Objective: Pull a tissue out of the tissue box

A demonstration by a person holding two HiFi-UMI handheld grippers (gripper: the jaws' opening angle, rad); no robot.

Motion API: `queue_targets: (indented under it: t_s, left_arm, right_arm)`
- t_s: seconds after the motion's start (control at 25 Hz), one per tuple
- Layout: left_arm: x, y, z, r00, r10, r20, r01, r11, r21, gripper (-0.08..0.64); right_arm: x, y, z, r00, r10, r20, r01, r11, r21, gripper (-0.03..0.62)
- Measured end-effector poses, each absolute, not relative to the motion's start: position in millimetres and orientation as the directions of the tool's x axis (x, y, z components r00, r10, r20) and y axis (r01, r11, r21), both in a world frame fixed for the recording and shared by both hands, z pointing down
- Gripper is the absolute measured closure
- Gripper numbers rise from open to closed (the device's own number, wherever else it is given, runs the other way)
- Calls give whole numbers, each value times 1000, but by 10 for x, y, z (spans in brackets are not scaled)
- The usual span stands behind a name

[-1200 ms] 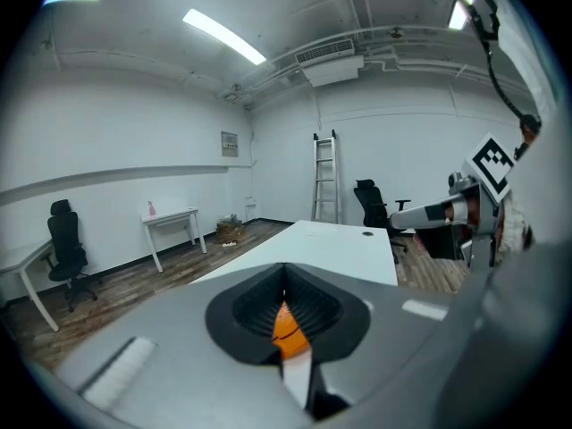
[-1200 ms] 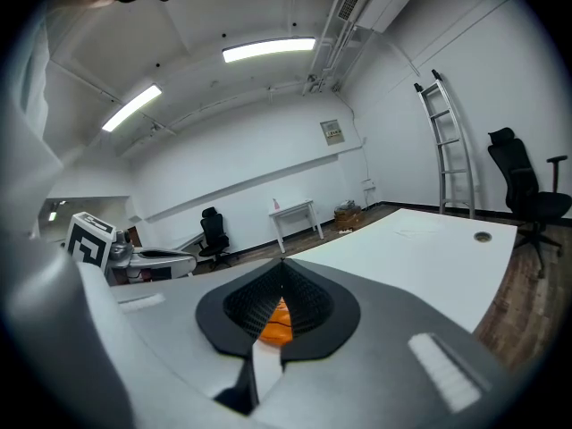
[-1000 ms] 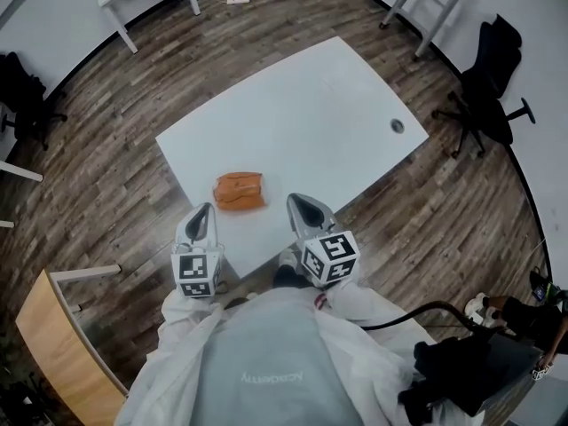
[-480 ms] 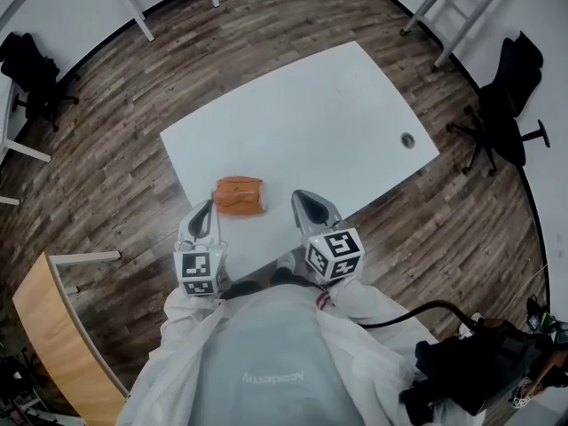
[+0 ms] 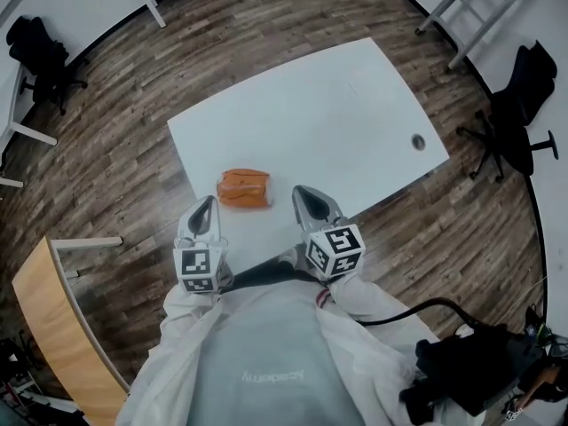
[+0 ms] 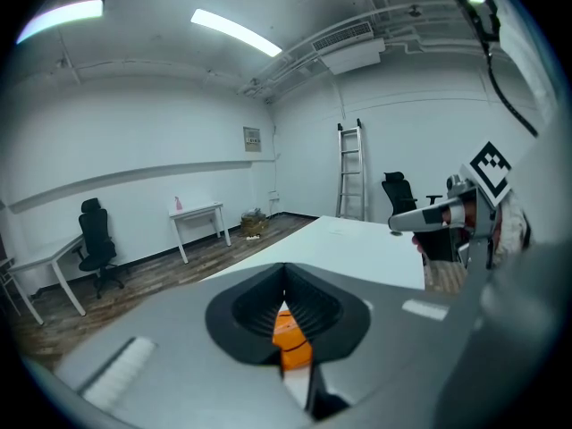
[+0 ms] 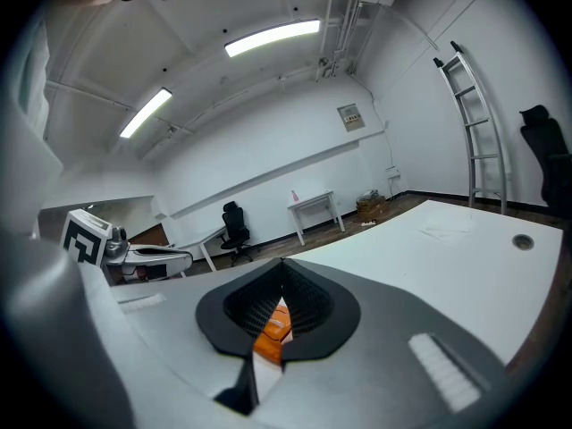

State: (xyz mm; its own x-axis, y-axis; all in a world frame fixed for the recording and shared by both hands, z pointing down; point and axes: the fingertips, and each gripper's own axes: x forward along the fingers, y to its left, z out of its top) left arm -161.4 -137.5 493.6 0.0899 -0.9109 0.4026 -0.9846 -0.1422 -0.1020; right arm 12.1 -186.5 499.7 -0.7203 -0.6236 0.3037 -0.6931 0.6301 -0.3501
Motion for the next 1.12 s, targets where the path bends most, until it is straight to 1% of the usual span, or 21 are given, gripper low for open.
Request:
queue_targets:
  t_s: [0.44, 0.96, 1.12]
  left_arm:
    - [-1671, -1458, 4943, 115, -910, 397, -981, -166, -97, 560]
    - [-1697, -1656, 4893, 201, -904, 377, -960, -259, -108, 560]
    - [-1647, -1675, 4957, 230, -892, 388, -945, -300, -130, 560]
  right_arm:
    - [56, -1910, 4988, -707, -636, 309, -706, 618, -346, 591]
    - [23, -1936, 4910, -658, -688, 304, -751, 574, -327, 591]
    - [41, -1899, 4912, -642, -702, 309, -765, 558, -321, 591]
